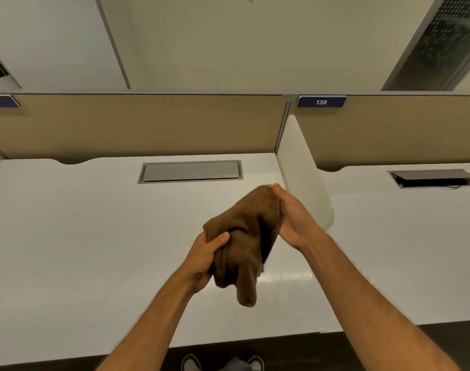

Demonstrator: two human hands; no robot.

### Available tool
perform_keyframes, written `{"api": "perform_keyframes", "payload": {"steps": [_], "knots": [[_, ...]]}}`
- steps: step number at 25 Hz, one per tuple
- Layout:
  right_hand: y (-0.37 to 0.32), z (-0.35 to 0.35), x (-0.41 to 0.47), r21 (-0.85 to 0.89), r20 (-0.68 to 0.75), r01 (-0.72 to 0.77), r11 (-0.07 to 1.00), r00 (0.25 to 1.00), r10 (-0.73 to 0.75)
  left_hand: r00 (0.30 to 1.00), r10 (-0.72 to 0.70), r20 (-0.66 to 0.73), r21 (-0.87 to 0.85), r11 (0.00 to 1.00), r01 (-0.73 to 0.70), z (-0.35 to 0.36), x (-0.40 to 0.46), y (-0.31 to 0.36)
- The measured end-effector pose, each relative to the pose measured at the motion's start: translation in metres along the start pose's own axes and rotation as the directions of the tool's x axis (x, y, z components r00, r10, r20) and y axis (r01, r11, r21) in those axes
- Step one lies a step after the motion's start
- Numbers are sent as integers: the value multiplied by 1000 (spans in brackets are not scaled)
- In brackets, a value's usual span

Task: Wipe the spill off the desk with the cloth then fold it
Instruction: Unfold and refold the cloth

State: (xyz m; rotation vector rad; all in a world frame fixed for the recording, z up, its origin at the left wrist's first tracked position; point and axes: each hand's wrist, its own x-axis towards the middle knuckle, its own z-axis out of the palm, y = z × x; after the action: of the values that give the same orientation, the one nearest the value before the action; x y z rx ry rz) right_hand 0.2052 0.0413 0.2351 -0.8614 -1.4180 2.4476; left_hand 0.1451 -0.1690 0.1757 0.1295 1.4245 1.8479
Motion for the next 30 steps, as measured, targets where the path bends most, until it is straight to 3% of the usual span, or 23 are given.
{"api": "perform_keyframes", "payload": {"steps": [4, 7, 9, 11, 15, 19, 21, 24, 28, 30], "knots": [[63, -20, -1, -106, 65, -157, 982, 984, 165, 999, -31, -23, -149, 988, 27, -3, -4, 9], [95, -25, -2, -96, 238, -205, 974, 945, 222, 999, -37, -5, -180, 983, 36, -9, -6, 16], [100, -17, -7, -47, 302, -227, 973, 925, 230, 999, -42, 1, -164, 986, 42, -11, -5, 19], [94, -9, -6, -34, 244, -157, 987, 956, 161, 999, -33, -23, -146, 989, 29, -13, -3, 22], [64, -9, -1, -162, 122, 8, 987, 992, 12, 985, 7, -172, 86, 996, 8, -32, 2, 33], [45, -21, 0, -362, 186, 63, 930, 983, 6, 982, -7, -187, 351, 933, 74, -57, 9, 41], [40, -23, -1, -512, 247, 124, 850, 969, 7, 985, -36, -168, 443, 890, 108, -59, 9, 44], [36, -24, -4, -805, 300, 256, 536, 954, -5, 983, -65, -170, 598, 786, 156, -54, 10, 45], [37, -29, -4, -883, 269, 316, 348, 947, -176, 961, 16, -278, 708, 680, 193, -46, 10, 41], [39, -34, -4, -901, 259, 312, 303, 944, -203, 966, 84, -246, 785, 602, 147, -43, 9, 39]]}}
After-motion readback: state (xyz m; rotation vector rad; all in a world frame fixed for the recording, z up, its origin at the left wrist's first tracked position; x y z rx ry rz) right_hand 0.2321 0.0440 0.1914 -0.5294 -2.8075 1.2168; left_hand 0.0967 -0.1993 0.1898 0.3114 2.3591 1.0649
